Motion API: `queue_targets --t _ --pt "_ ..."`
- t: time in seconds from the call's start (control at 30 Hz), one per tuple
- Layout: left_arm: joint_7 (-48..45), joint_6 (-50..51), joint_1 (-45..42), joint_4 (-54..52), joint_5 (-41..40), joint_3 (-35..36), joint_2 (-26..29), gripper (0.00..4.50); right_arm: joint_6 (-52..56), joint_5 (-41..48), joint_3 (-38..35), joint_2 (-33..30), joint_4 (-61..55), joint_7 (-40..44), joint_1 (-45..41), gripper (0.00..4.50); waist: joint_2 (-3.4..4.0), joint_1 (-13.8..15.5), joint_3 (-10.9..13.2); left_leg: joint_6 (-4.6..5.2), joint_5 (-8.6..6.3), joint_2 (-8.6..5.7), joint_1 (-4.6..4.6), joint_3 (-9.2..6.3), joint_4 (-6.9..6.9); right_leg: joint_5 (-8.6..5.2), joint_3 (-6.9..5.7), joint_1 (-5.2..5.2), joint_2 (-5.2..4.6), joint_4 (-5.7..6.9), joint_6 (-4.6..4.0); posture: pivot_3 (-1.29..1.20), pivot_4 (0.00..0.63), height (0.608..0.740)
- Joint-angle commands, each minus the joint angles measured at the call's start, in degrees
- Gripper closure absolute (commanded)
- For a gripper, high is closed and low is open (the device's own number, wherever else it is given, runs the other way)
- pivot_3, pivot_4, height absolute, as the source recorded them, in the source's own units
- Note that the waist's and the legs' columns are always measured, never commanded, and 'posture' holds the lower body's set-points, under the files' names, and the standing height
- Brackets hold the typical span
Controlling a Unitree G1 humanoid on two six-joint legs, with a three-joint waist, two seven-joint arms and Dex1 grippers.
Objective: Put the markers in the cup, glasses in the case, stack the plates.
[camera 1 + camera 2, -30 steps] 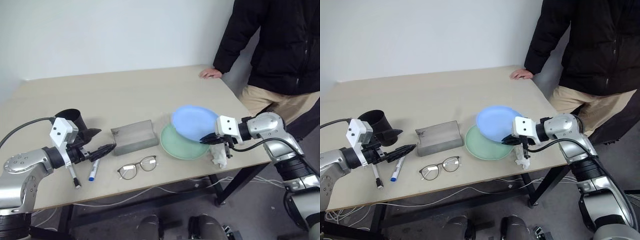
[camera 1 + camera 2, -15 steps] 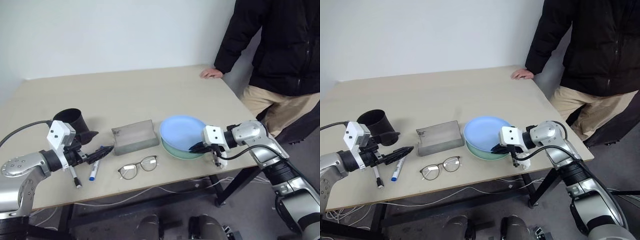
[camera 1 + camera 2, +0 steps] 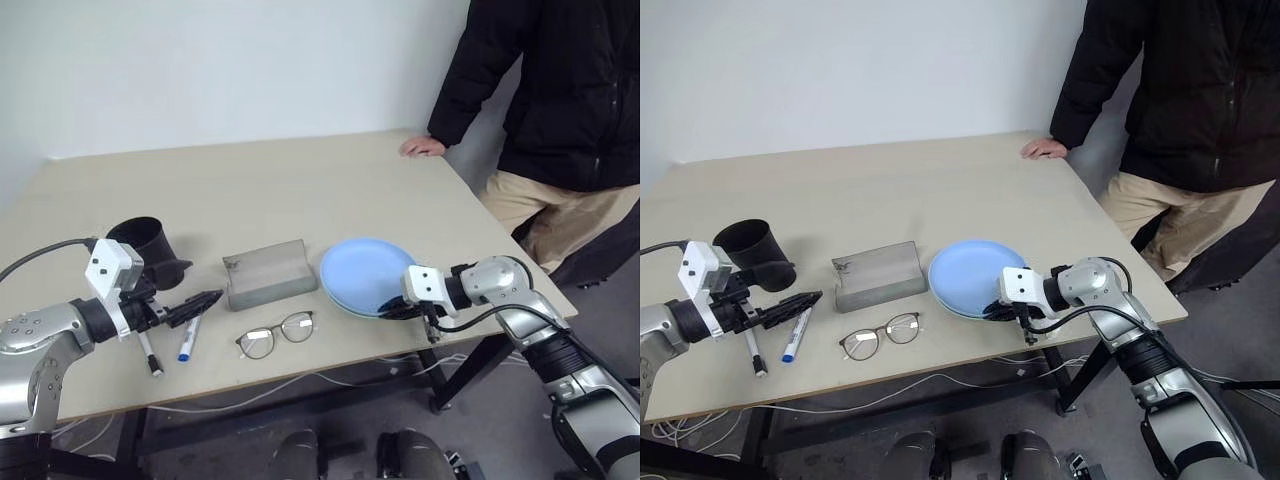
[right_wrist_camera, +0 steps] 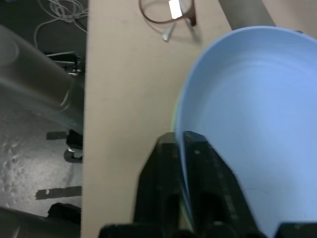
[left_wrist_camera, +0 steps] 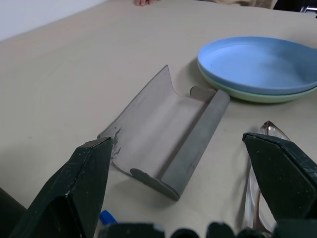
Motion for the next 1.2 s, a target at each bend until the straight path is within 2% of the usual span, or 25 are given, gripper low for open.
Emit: queue_targets --t 0.03,0.3,0.33,0.5,0.77,0.87,1.0,1.2 --pt "-1.18 -0.13 -0.70 -0.74 -1.53 2.23 1.54 0.00 3.55 3.12 -3.93 -1.11 -3.59 -0.14 -1.86 2.82 0.00 -0.01 0.00 0.00 0.00 0.00 0.00 0.00 0.00 0.00 0.00 0.00 0.00 0.00 0.00 0.00 0.000 0.701" --pt "-3.02 -0.70 0.41 0.73 -1.47 4.08 2.88 0.00 17.96 12.11 -11.80 -4.50 -12.26 -0.11 -3.13 0.24 0.01 0.00 0.01 -0.01 -0.01 -0.01 -0.03 0.00 -0.07 0.00 0.01 -0.17 -0.02 0.00 0.00 0.00 0.000 0.701" --pt "-2.85 -0.74 0.42 0.81 -1.39 4.21 2.78 0.00 20.12 13.33 -12.73 -5.19 -13.30 -0.13 -3.35 0.05 0.02 0.01 0.01 -0.02 -0.01 -0.01 -0.03 0.00 -0.08 0.00 0.01 -0.19 -0.03 -0.01 0.00 0.00 0.000 0.701" --pt "-1.43 0.02 3.59 -2.98 -2.58 4.68 0.32 0.00 28.46 17.65 -18.85 -11.02 -18.39 -1.80 2.19 0.05 -0.01 0.42 0.00 -0.02 -0.05 -0.05 -0.05 -0.03 -0.14 0.00 0.02 -0.20 -0.06 -0.10 0.00 0.00 0.000 0.701" --pt "-1.68 -0.58 1.28 -0.18 -2.21 3.75 1.57 0.00 33.50 19.38 -22.76 -16.39 -23.72 -6.10 15.25 0.05 0.00 0.43 0.04 -0.02 -0.13 -0.05 -0.04 -0.06 -0.15 -0.01 -0.06 -0.17 -0.08 -0.13 -0.01 0.00 0.000 0.701" --pt "-2.08 -0.57 0.31 0.38 -2.14 2.98 1.75 0.00 32.96 18.97 -22.58 -16.82 -22.63 -7.37 16.91 0.05 0.03 0.31 0.03 -0.01 -0.13 -0.03 -0.09 -0.04 -0.15 -0.01 -0.15 -0.17 -0.09 -0.28 0.00 0.00 0.000 0.701" --pt "-2.49 -0.77 -0.58 1.19 -1.74 2.25 1.89 0.00 31.31 17.31 -21.85 -16.63 -18.97 -9.64 17.02 0.05 0.09 0.30 0.03 -0.01 -0.13 0.22 -0.11 -0.56 -0.26 0.00 -1.34 0.18 -0.18 -1.30 0.01 0.00 0.000 0.701" --pt "-2.67 -0.82 -0.91 1.40 -1.68 2.04 1.79 0.00 29.18 15.89 -20.13 -15.74 -14.40 -10.84 15.98 0.05 0.12 0.27 0.03 -0.01 -0.13 0.62 -0.20 -0.49 -0.34 0.01 -1.30 0.28 -0.07 -1.85 0.03 0.00 0.000 0.701"
